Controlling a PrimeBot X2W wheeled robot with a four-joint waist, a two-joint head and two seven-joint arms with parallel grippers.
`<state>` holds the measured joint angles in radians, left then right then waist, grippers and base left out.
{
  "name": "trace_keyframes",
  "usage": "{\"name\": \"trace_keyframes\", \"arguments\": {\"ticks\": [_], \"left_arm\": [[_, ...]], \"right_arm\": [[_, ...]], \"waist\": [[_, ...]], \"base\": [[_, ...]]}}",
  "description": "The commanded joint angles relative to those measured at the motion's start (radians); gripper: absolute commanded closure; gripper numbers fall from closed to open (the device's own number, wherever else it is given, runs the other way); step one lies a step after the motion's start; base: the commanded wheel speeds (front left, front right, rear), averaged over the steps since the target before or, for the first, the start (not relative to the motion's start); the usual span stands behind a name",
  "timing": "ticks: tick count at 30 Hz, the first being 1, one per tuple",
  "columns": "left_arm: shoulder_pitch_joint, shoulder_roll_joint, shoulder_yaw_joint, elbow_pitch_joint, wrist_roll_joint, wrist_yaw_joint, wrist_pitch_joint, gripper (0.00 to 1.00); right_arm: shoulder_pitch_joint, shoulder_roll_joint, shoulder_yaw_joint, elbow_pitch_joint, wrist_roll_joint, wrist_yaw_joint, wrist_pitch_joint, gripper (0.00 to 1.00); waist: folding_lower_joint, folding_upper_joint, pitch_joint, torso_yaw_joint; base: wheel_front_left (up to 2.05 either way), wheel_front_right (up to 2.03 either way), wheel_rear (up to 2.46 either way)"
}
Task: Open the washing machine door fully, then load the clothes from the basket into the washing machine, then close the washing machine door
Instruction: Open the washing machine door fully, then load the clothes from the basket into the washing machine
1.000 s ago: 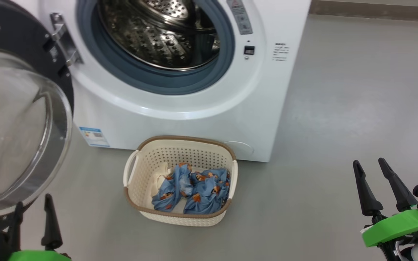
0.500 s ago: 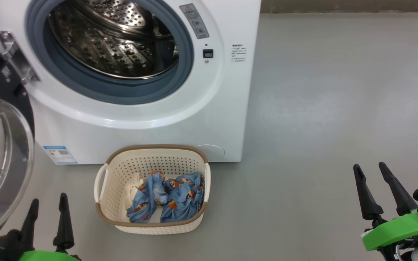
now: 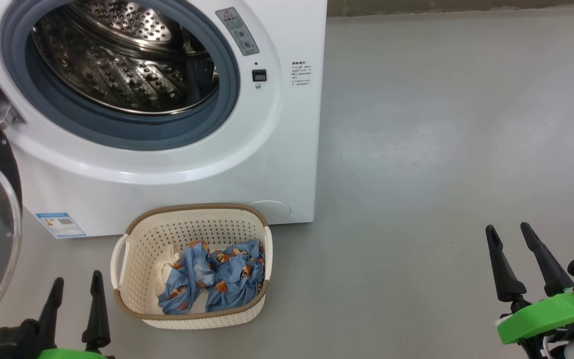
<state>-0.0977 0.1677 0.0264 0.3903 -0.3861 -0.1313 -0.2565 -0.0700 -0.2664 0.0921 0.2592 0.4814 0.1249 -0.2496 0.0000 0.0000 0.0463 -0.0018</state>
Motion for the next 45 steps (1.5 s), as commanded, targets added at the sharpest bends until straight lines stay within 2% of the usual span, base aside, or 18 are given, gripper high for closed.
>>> {"name": "trace_keyframes", "arguments": {"ticks": [1,27,45], "left_arm": [[-0.012,0.025,0.025,-0.025,-0.003,0.001,-0.005,0.00],[-0.023,0.033,-0.013,-0.047,-0.023,0.001,-0.005,0.00],[-0.044,0.047,-0.018,-0.047,-0.015,0.001,-0.005,0.00]], "right_arm": [[0.001,-0.016,0.011,-0.023,-0.015,0.006,-0.012,0.00],[-0.005,-0.009,0.007,-0.031,-0.008,0.006,-0.012,0.00],[-0.013,-0.002,0.006,-0.034,-0.010,0.006,-0.012,0.00]], "waist": [[0.0000,0.0000,-0.002,-0.003],[0.0000,0.0000,0.014,-0.012],[0.0000,0.0000,0.029,-0.008]], "base": [[0.00,0.00,0.00],[0.00,-0.02,0.01],[0.40,-1.10,0.69]]}}
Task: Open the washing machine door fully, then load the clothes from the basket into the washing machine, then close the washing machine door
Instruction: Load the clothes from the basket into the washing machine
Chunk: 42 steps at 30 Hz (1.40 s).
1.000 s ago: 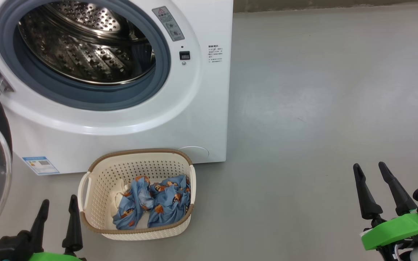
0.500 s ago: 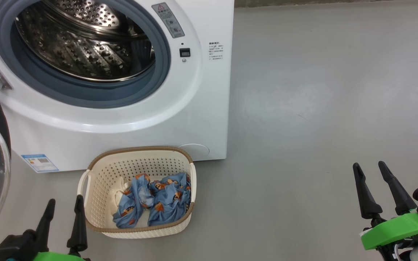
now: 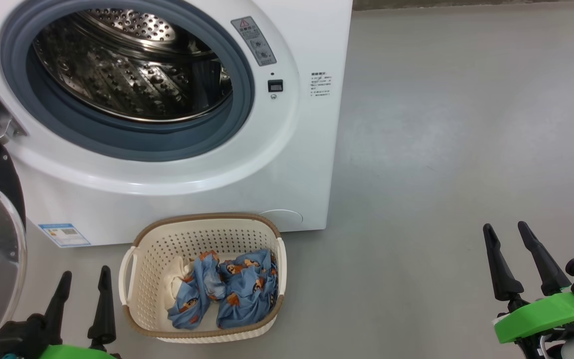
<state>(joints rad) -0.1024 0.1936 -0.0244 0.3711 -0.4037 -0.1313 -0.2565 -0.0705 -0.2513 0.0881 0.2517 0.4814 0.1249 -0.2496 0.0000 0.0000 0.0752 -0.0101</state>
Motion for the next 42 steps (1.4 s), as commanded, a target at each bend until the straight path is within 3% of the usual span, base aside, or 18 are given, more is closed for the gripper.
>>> {"name": "trace_keyframes", "arguments": {"ticks": [1,24,32,42], "left_arm": [[-0.039,0.020,0.036,-0.028,0.004,0.001,-0.005,0.00],[-0.027,-0.019,0.034,0.015,0.032,0.001,-0.005,0.00],[-0.068,-0.042,0.000,0.104,0.034,0.001,-0.005,0.00],[-0.229,-0.018,-0.074,0.288,0.019,0.001,-0.005,0.00]], "right_arm": [[-0.013,-0.017,0.010,-0.027,-0.010,0.006,-0.012,0.00],[-0.020,-0.008,0.026,-0.030,-0.008,0.006,-0.012,0.00],[-0.052,0.001,0.026,-0.044,-0.010,0.006,-0.012,0.00],[-0.131,0.022,0.030,-0.064,-0.014,0.006,-0.012,0.00]], "waist": [[0.0000,0.0000,0.000,0.001],[0.0000,0.0000,0.024,-0.004],[0.0000,0.0000,0.097,-0.011],[0.0000,0.0000,0.252,-0.034]], "base": [[0.31,-0.48,0.17],[0.02,-0.02,0.00],[0.00,0.00,0.00],[0.00,0.00,0.00]]}}
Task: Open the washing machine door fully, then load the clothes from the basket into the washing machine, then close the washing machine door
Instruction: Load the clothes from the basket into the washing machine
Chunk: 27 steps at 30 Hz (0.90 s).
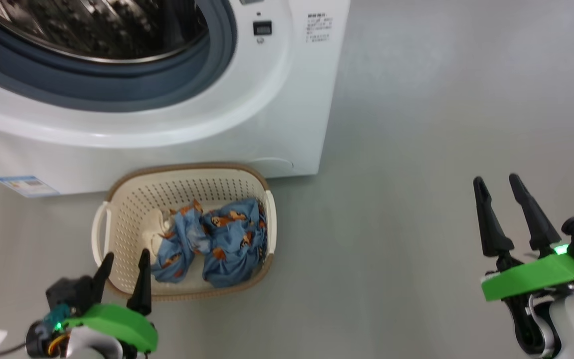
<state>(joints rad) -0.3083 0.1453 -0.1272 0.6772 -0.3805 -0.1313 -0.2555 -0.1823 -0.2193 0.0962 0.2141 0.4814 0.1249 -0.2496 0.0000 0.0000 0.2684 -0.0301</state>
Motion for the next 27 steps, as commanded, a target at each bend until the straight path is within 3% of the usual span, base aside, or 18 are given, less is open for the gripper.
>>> {"name": "trace_keyframes", "arguments": {"ticks": [1,14,27], "left_arm": [[-0.047,0.036,0.019,0.008,-0.006,0.001,-0.006,0.00],[-0.420,0.105,-0.124,0.390,-0.037,0.001,0.001,0.00],[-0.638,0.158,-0.199,0.578,-0.015,0.012,0.102,0.00]], "right_arm": [[-0.029,-0.007,0.022,-0.029,-0.014,0.006,-0.012,0.00],[-0.166,0.026,0.028,-0.073,-0.023,0.006,-0.012,0.00],[-0.241,0.042,0.037,-0.106,-0.030,0.006,-0.012,0.00]], "waist": [[0.0000,0.0000,0.077,-0.017],[0.0000,0.0000,0.327,-0.060],[0.0000,0.0000,0.475,-0.089]], "base": [[0.00,0.00,0.00],[0.00,0.00,0.00],[0.00,0.00,0.00]]}}
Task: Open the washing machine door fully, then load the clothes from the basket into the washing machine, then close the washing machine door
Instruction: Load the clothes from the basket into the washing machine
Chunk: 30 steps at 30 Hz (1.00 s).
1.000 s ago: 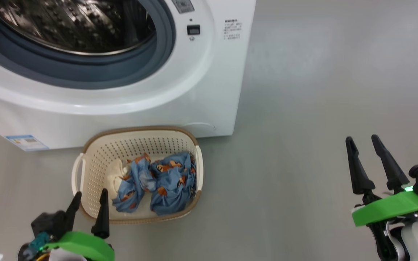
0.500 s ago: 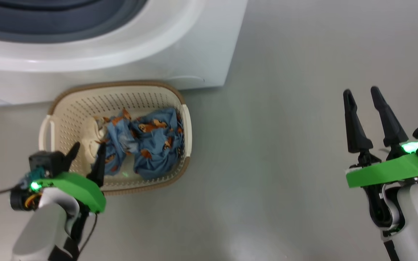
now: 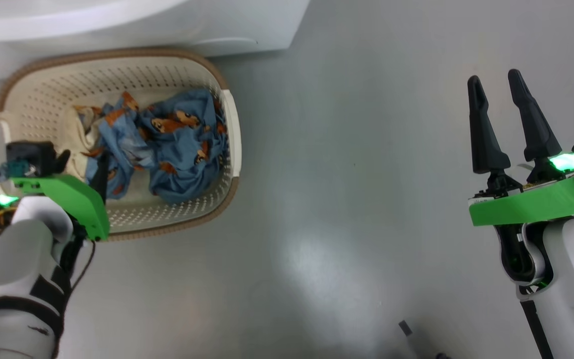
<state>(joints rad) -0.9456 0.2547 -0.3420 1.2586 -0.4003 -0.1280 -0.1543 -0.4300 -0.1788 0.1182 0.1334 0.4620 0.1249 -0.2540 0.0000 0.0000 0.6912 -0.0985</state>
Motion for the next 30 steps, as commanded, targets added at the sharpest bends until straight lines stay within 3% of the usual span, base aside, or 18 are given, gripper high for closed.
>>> {"name": "trace_keyframes", "arguments": {"ticks": [1,14,23,30], "left_arm": [[-0.011,0.052,0.015,0.003,0.006,0.015,0.013,0.00],[-0.100,0.104,-0.011,0.029,0.024,0.109,0.108,0.00],[-0.126,0.128,-0.027,0.031,0.027,0.121,0.138,0.00],[-0.135,0.122,-0.035,0.032,0.017,0.098,0.138,0.00]], "right_arm": [[0.002,0.002,0.017,-0.027,-0.011,0.006,-0.008,0.00],[-0.025,0.000,0.035,-0.053,-0.017,0.006,-0.008,0.00],[-0.031,0.001,0.061,-0.066,-0.016,0.006,-0.008,0.00],[-0.032,0.007,0.072,-0.070,-0.017,0.006,-0.008,0.00]], "waist": [[0.0000,0.0000,0.061,-0.023],[0.0000,0.0000,0.127,-0.040],[0.0000,0.0000,0.154,-0.055],[0.0000,0.0000,0.164,-0.064]], "base": [[0.00,0.00,0.00],[0.00,0.00,0.00],[0.00,0.00,0.00],[0.00,0.00,0.00]]}}
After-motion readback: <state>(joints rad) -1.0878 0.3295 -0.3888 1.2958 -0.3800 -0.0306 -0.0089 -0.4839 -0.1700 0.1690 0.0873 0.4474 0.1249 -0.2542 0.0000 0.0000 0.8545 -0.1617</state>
